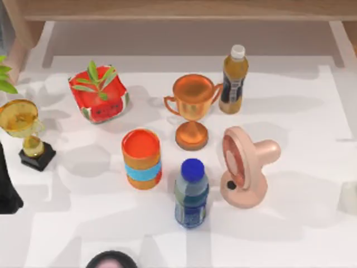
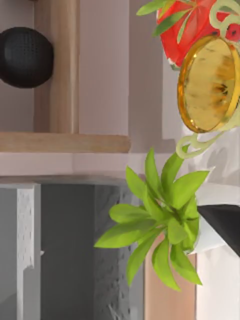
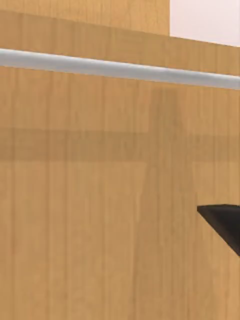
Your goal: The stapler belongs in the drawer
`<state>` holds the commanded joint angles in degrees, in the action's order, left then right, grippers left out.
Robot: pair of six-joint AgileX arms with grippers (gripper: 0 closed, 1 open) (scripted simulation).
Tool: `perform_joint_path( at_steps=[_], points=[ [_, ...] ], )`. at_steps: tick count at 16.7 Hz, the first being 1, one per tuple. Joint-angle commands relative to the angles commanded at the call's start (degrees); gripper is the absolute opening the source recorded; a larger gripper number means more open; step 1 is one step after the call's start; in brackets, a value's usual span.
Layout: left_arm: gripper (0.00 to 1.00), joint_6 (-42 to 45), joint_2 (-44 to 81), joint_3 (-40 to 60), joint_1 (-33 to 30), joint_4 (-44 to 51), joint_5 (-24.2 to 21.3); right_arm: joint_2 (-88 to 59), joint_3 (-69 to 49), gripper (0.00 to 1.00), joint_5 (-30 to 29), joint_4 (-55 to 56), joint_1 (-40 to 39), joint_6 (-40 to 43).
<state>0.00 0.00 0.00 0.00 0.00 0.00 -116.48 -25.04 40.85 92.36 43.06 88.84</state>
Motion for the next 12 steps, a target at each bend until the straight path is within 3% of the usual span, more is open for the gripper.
perform_joint_path(
  at_steps=[10,12],
  points=[
    [1.0,0.0,0.0,0.0,0.0,0.0,0.0,-1.6,-4.4,1.0,-3.3,-3.0,-3.6,0.1],
    [1.0,0.0,0.0,0.0,0.0,0.0,0.0,-1.6,-4.4,0.85,-3.3,-3.0,-3.6,0.1]
  ],
)
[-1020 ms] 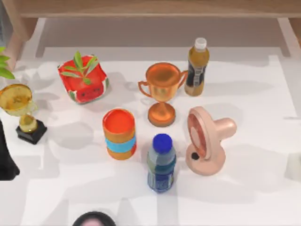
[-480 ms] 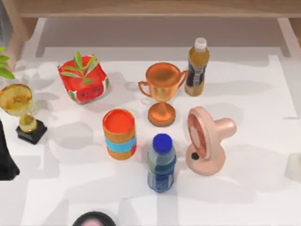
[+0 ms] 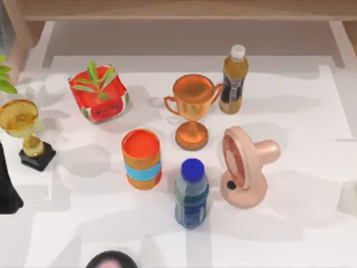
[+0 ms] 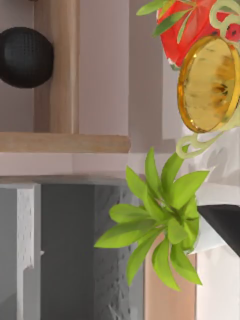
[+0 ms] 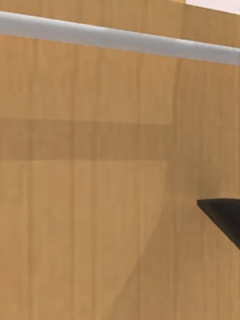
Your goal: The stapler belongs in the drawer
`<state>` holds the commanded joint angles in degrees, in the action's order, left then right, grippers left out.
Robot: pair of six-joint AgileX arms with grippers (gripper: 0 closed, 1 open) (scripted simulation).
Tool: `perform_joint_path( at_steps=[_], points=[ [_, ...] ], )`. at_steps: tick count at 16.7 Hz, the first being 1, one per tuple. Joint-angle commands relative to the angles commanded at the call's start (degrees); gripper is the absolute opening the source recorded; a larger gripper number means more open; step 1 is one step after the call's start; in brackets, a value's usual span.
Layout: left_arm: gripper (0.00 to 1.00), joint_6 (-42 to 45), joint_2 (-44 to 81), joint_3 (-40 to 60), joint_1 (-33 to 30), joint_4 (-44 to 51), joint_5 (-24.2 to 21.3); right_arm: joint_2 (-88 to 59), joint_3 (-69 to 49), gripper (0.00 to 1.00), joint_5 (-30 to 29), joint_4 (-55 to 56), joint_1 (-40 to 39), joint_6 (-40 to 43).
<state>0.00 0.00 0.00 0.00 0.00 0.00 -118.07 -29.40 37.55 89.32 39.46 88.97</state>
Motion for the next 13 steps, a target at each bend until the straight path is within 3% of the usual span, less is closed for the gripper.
perform_joint_path(
  at_steps=[11,13],
  points=[
    [1.0,0.0,0.0,0.0,0.0,0.0,0.0,0.0,0.0,0.02,0.0,0.0,0.0,0.0],
    [1.0,0.0,0.0,0.0,0.0,0.0,0.0,0.0,0.0,0.0,0.0,0.0,0.0,0.0]
  ],
)
